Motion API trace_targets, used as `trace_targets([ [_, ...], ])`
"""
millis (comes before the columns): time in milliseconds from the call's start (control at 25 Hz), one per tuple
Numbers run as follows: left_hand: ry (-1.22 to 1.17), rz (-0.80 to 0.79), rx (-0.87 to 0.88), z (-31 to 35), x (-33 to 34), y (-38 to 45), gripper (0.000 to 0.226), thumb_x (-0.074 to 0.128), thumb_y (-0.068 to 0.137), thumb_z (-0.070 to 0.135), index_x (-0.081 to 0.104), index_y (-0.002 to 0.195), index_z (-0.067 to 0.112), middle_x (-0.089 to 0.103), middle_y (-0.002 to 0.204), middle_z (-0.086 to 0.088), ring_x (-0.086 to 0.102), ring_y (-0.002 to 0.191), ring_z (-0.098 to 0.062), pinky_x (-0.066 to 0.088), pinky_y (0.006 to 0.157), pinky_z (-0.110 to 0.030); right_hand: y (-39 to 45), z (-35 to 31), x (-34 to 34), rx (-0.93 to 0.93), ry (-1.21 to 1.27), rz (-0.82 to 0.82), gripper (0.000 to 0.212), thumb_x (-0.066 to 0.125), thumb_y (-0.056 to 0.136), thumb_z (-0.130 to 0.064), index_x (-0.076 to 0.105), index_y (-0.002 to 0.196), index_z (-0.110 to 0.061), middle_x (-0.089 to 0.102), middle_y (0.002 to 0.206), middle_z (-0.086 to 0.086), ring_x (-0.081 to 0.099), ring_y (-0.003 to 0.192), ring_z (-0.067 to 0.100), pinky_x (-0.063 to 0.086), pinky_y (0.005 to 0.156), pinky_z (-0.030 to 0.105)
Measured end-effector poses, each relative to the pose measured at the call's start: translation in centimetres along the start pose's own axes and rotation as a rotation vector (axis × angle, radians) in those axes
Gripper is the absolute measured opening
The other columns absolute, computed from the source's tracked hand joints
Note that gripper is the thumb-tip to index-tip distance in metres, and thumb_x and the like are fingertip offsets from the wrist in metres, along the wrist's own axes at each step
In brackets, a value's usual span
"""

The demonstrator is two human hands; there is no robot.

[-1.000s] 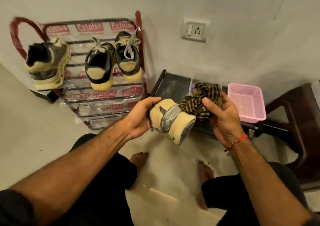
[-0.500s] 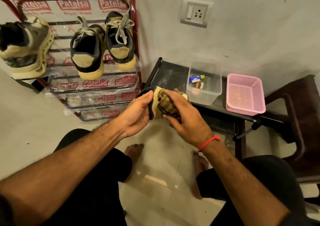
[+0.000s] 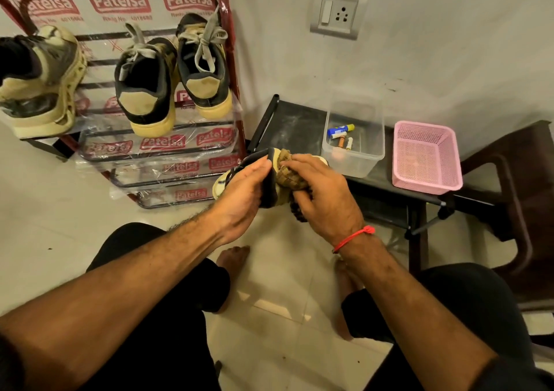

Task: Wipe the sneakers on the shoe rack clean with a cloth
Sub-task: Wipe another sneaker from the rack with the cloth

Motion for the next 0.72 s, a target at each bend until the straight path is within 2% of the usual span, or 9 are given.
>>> trace_targets([
  [120,-0.198,0.032,0.038,1.6,-0.7,0.4,0.035,0.047,0.107,0.024,0.057,0.140,0.015,0.071,0.126,-0.008,0.069,0.112,-0.019,0.059,0.089,-0.034,-1.7,-3.0,2.0,-0.192,-0.039,-0.051,0.045,0.051,0.082,-0.011,0.065,0.125,-0.006,0.062,0.131,0.011,0.055,0.127,0.026,0.041,0.111,0.032],
  [240,-0.180,0.002,0.070,2.1,-0.8,0.3,0.034,0.046,0.107,0.019,0.057,0.138,0.012,0.072,0.121,-0.008,0.069,0.108,-0.018,0.060,0.086,-0.032,-1.1,-3.6,0.8,-0.256,-0.056,0.061,0.042,0.050,0.086,-0.013,0.066,0.123,-0.004,0.063,0.126,0.013,0.057,0.121,0.027,0.046,0.106,0.037],
  [320,-0.095,-0.061,0.065,1.6,-0.7,0.0,0.036,0.045,0.107,0.018,0.056,0.141,0.010,0.069,0.124,-0.012,0.067,0.108,-0.021,0.060,0.081,-0.035,-0.2,-3.7,-1.4,-0.159,0.085,0.164,0.041,0.055,0.084,-0.003,0.064,0.125,-0.005,0.063,0.123,0.009,0.059,0.116,0.022,0.048,0.102,0.037],
  [400,-0.066,-0.089,0.049,1.1,-0.8,-0.2,0.035,0.045,0.107,0.015,0.057,0.140,0.010,0.070,0.120,-0.011,0.068,0.103,-0.021,0.060,0.077,-0.036,0.7,-3.0,-3.8,0.051,0.408,0.321,0.042,0.061,0.087,0.004,0.058,0.127,-0.010,0.063,0.119,0.004,0.062,0.111,0.015,0.051,0.097,0.033],
  [480,-0.061,-0.078,0.033,0.7,-0.6,-0.1,0.033,0.044,0.106,0.010,0.059,0.135,0.007,0.072,0.117,-0.011,0.069,0.103,-0.022,0.060,0.085,-0.044,1.4,-2.0,-5.0,0.221,0.674,0.472,0.035,0.061,0.093,-0.001,0.053,0.124,-0.014,0.062,0.116,0.005,0.062,0.109,0.014,0.053,0.095,0.032],
  [520,-0.050,-0.069,0.026,0.4,-0.4,0.0,0.032,0.043,0.106,0.009,0.059,0.133,0.005,0.071,0.117,-0.012,0.068,0.106,-0.025,0.058,0.091,-0.050,1.7,-1.6,-5.0,0.256,0.644,0.468,0.030,0.060,0.095,-0.004,0.054,0.123,-0.013,0.062,0.115,0.003,0.061,0.109,0.012,0.052,0.095,0.031],
  [600,-0.020,-0.058,0.016,0.1,0.2,-0.2,0.028,0.040,0.106,0.009,0.059,0.126,0.006,0.069,0.114,-0.016,0.065,0.103,-0.028,0.055,0.091,-0.052,2.4,-1.2,-4.2,0.204,0.269,0.291,0.027,0.057,0.097,-0.014,0.057,0.124,-0.013,0.061,0.116,-0.003,0.055,0.112,0.010,0.049,0.099,0.034],
  [680,0.030,-0.050,0.029,-0.1,0.5,-0.3,0.023,0.039,0.107,0.011,0.060,0.116,0.012,0.066,0.107,-0.018,0.063,0.098,-0.030,0.053,0.089,-0.055,1.9,-1.1,-2.6,0.126,-0.068,0.048,0.041,0.056,0.095,-0.039,0.054,0.132,-0.022,0.055,0.130,-0.005,0.042,0.124,0.015,0.038,0.107,0.038],
  [720,0.052,-0.040,0.043,-0.1,0.4,-0.3,0.022,0.039,0.107,0.012,0.060,0.111,0.015,0.064,0.104,-0.018,0.061,0.095,-0.030,0.052,0.087,-0.056,1.6,-0.9,-2.0,0.121,-0.131,-0.055,0.052,0.058,0.093,-0.047,0.048,0.138,-0.024,0.050,0.137,-0.004,0.037,0.130,0.018,0.032,0.109,0.038],
])
Point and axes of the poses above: each hand's wrist, its own y-axis towards the middle knuckle, its own x-axis out of the palm, z = x × y, the point moved 4 cm from there along y, towards the middle knuckle
